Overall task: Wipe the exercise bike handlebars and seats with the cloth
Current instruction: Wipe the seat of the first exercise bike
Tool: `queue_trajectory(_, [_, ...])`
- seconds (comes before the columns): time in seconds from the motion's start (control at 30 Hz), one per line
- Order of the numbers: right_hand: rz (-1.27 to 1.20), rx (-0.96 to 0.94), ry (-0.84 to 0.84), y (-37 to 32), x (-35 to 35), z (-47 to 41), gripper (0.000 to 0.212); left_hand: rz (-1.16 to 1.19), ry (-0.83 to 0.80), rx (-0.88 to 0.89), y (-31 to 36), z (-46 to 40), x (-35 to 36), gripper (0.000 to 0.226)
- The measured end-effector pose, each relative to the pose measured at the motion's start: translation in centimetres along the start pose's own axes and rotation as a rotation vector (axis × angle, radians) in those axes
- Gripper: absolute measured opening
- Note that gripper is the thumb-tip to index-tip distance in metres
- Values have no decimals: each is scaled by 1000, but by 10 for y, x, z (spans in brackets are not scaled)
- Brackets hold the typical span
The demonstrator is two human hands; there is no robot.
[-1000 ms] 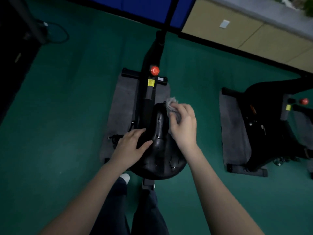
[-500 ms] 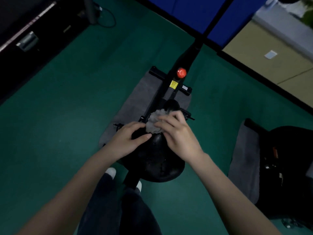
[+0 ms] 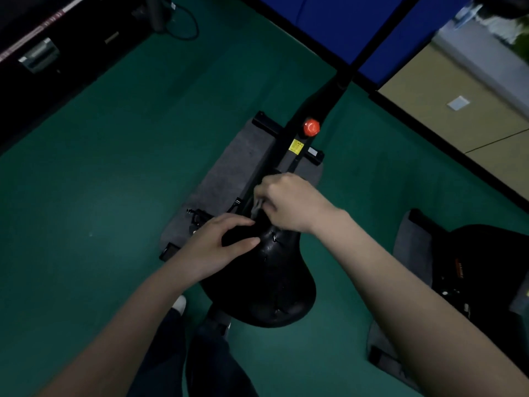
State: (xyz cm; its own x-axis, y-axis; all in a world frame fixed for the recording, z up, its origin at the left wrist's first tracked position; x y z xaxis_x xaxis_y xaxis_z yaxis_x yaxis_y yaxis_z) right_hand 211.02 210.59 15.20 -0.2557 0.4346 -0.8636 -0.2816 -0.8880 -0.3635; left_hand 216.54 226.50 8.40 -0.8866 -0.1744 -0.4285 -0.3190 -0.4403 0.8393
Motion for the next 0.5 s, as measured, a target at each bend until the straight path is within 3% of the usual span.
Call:
queue_trajectory(0.1, [-176,-30,143,20,0,9,28,2,-30,9,0,1,-1,47])
queue_trajectory(0.23, [-521,155,764,30,9,29,19,-19,-28,11,-2,2,-1,50])
queue_trajectory(0.33, [-743,433,1065,24,34,41,20,-38,-2,24,-5,3,0,49])
queue_trajectory(0.43, [-1050,722,1142,23,53,51,15,-48,18,33,-8,3,0,55])
queue_trajectory(0.5, [-1142,763,1081,21,59,57,20,-52,7,26,-9,3,-1,59])
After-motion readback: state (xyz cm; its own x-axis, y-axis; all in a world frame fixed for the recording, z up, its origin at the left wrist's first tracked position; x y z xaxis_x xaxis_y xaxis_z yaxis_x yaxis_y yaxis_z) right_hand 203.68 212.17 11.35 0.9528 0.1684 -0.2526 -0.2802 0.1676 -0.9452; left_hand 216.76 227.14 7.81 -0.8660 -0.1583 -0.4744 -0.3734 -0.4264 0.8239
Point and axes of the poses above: each hand's wrist, its own z-axis away from the middle knuckle, its own x-axis out of the palm, y = z × x, the point moved 2 cm from there along -z, towards the middle knuckle, and after that the axes turned 14 degrees about -z, right-handed, at the moved point
